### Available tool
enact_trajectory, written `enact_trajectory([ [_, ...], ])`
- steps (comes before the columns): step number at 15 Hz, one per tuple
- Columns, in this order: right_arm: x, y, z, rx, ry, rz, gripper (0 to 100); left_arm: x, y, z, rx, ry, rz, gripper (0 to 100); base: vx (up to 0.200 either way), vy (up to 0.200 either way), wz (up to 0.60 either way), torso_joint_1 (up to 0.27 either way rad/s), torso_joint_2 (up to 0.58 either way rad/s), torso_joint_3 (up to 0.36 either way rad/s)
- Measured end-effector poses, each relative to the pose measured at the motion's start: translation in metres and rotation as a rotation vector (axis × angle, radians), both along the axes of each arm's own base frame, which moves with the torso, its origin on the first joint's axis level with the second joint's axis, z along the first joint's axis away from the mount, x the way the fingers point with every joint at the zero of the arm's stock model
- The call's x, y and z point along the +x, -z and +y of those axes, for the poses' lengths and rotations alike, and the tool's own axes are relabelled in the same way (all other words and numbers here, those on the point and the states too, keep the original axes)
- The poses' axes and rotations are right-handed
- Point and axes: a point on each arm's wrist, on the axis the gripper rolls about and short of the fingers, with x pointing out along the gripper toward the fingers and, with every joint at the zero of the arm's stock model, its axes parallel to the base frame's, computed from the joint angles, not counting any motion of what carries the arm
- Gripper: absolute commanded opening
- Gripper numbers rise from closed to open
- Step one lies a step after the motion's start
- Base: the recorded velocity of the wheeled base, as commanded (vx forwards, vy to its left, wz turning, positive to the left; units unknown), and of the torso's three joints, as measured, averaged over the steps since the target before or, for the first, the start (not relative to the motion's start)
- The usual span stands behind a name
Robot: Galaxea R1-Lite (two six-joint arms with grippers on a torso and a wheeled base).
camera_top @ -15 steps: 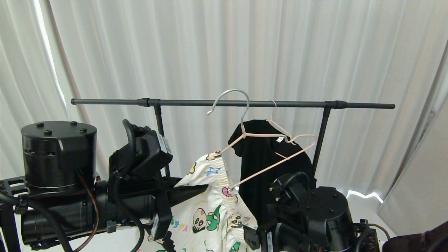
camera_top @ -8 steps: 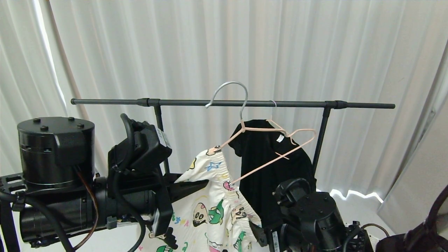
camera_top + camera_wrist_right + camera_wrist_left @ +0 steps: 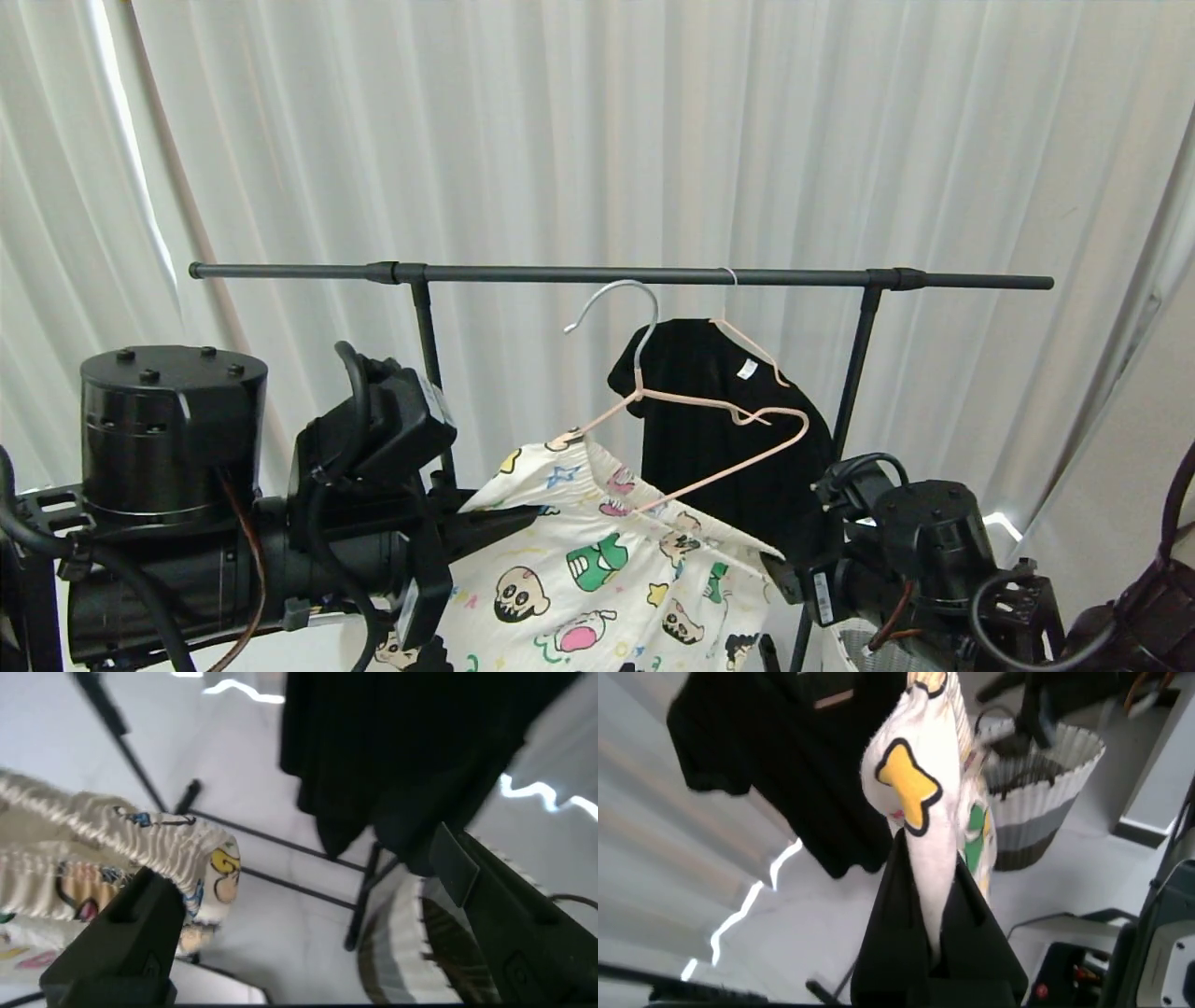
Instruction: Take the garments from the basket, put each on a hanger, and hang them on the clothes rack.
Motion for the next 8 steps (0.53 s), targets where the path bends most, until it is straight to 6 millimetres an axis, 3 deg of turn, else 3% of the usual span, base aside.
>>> enact_trajectory([
  [8, 0.021, -0.012, -0.034, -0.023, 0.062, -0.039, 100, -0.013, 0.023, 0.008, 0.04, 0.006, 0.068, 0, 0.0, 0.0, 0.0, 0.0, 0.0, 0.0],
])
